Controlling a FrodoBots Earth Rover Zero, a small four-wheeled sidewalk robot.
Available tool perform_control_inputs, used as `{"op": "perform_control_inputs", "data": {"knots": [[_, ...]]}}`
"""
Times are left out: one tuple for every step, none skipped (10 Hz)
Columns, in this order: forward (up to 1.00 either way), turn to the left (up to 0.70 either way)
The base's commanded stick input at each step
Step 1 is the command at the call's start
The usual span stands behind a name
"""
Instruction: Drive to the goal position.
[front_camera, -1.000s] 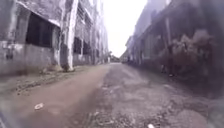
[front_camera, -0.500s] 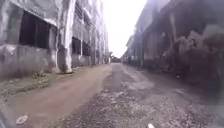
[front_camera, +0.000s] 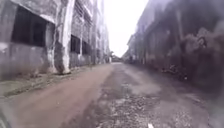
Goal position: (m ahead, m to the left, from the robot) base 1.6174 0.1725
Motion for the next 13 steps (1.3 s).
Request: {"op": "perform_control_inputs", "data": {"knots": [[0.7,0.0],[0.7,0.0],[0.7,0.0],[0.7,0.0],[0.7,0.0],[0.7,0.0],[0.7,0.0],[0.7,0.0],[0.7,0.0],[0.7,0.0],[0.7,0.0],[0.7,0.0],[0.7,0.0]]}}
